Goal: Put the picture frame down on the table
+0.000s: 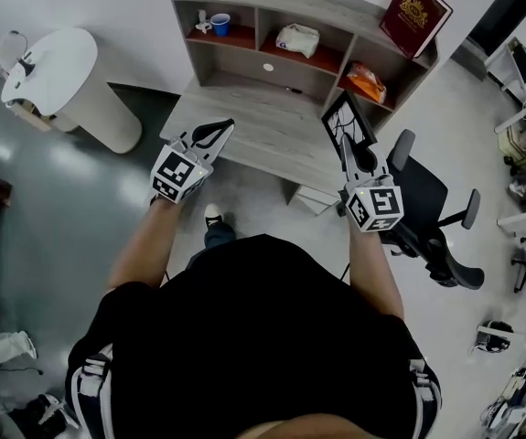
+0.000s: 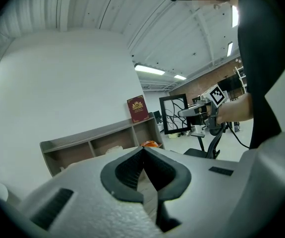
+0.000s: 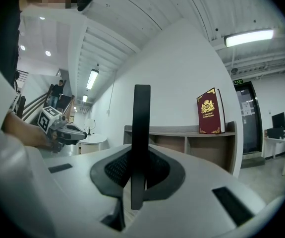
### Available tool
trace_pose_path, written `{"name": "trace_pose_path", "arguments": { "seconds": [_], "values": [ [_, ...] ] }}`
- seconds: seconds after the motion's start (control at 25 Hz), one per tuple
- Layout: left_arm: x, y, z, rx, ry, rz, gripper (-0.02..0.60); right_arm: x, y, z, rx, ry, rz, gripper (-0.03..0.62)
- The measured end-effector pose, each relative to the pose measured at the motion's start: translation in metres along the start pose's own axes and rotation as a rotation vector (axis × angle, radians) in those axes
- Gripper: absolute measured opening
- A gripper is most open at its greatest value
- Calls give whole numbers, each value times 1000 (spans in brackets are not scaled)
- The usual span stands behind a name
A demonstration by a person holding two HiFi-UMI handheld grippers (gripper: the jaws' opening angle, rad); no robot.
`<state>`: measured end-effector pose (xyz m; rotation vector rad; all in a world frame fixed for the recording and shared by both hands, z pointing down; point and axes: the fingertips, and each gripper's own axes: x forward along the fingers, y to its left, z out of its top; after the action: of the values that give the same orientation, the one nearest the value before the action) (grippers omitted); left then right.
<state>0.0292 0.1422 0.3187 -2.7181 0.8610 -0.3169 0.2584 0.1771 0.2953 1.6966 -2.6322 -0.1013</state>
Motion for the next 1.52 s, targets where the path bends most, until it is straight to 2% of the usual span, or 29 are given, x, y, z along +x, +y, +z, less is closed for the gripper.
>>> {"name": "trace_pose_path", "arguments": {
  "seconds": [0.12,0.36,0.68,1.16,1.52],
  "values": [
    [7,-3,-3,8,-4,-26,17,-1,-3,-3,-10,13,-11,31],
    [2,16,-10,-15,-10,-8,17,9,3,0,-12,23,-6,31],
    [10,27,-28,-25,32,-29,17,24,-7,-5,-7,42,-26,31],
    [21,52,-49,-69,12,-61,17,57,-7,-16,11,79,-55,32],
    [25,91,-66,-84,1,-72,17,96,-2,-16,22,82,-77,31]
  ]
}}
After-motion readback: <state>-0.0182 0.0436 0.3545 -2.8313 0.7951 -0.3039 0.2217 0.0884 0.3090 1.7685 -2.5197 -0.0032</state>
